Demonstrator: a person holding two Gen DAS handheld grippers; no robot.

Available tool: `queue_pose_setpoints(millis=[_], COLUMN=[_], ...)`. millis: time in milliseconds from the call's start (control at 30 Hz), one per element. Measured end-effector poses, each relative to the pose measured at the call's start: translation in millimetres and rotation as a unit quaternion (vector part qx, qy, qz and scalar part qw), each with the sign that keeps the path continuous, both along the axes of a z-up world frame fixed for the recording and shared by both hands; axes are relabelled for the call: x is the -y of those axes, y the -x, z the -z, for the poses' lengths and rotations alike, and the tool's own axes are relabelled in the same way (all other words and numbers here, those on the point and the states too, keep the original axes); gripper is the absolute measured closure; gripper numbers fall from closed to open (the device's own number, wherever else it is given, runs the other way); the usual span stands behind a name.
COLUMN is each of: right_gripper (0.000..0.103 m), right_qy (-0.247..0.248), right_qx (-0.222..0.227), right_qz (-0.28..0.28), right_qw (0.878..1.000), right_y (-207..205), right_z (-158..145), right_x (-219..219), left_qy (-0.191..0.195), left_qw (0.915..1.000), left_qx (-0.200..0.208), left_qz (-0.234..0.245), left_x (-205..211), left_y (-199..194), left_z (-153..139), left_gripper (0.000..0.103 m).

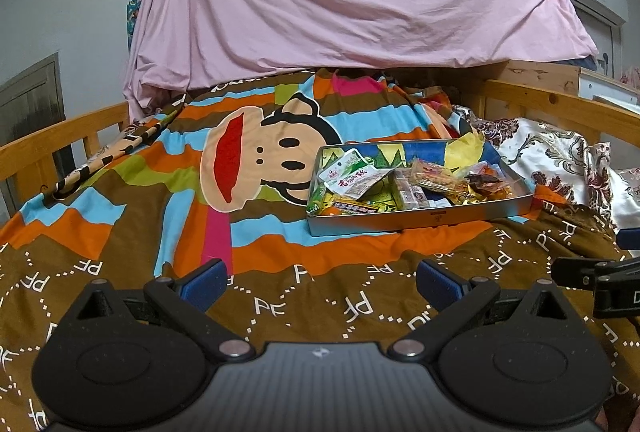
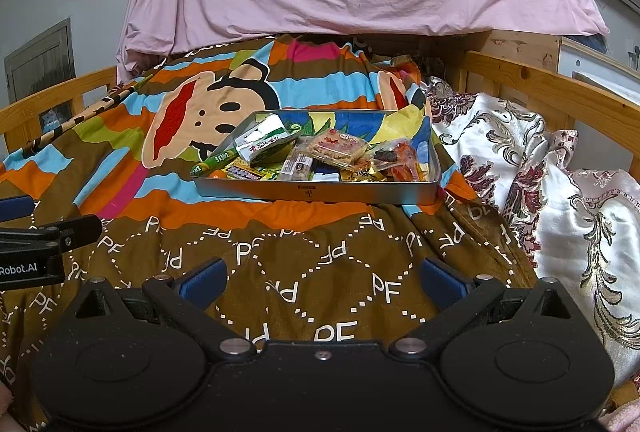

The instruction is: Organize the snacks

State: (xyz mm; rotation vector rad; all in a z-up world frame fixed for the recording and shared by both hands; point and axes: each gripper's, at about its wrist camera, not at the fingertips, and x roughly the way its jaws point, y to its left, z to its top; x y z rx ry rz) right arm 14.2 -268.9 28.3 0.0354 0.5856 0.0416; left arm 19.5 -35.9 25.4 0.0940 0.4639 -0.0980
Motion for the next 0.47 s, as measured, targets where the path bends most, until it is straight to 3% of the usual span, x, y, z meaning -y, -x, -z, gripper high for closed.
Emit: queue_pose_setpoints(millis=[467], right_gripper=[0.001], right_qy=[0.0], right_qx=[-0.001], right_qz=[0.0], right_qw=[1.0], right_y=[-0.3], right_z=[0.8], right_x=[0.2], left_qy=[-0.002], left_qw=[1.0], left_qx=[-0.004], left_qz=[-0.001], left_x=[-2.3], left_y=[-1.4], left_z=[-0.8], left_gripper=[0.001])
